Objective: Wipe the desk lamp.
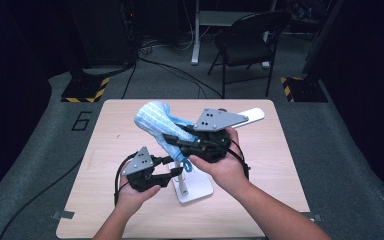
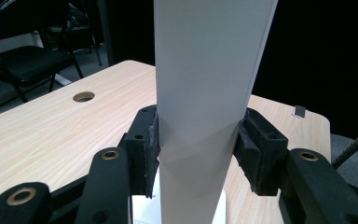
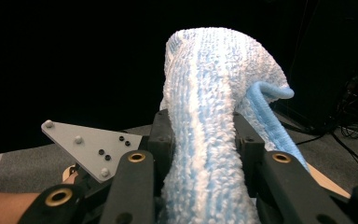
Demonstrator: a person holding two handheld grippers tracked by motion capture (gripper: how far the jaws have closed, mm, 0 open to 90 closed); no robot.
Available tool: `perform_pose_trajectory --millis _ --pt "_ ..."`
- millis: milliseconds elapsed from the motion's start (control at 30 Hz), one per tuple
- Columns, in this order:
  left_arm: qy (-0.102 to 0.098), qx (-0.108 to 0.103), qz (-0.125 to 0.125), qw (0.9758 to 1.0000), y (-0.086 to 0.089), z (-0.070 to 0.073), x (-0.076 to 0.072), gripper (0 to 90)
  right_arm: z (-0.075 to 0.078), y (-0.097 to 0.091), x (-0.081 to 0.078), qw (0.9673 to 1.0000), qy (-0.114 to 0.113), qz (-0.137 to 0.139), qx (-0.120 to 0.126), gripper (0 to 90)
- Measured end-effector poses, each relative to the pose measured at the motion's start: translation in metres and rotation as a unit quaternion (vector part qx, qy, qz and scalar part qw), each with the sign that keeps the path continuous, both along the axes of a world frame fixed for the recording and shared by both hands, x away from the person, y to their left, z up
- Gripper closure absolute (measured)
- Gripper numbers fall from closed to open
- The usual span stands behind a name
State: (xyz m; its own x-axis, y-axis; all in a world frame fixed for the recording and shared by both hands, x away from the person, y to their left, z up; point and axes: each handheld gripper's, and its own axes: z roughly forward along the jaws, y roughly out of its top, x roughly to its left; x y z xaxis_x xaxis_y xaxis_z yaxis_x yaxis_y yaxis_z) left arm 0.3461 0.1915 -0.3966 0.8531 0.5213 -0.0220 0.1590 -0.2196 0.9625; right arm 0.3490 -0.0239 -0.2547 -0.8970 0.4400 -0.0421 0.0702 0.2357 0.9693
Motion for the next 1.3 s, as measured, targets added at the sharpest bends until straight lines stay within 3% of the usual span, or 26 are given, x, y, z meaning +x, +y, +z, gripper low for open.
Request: perform_pose_trajectory --millis 533,1300 --pt "0.002 -0.002 -0.002 1.0000 0.000 -0.001 0.000 52.6 -0.008 -0.020 0.006 0.9997 0.001 -0.005 0.025 65.9" --pt "0.006 -0.006 -0.003 1.0000 0.001 -0.001 0.000 52.6 -0.008 -0.054 0.014 0.9987 0.008 -0.047 0.021 66.1"
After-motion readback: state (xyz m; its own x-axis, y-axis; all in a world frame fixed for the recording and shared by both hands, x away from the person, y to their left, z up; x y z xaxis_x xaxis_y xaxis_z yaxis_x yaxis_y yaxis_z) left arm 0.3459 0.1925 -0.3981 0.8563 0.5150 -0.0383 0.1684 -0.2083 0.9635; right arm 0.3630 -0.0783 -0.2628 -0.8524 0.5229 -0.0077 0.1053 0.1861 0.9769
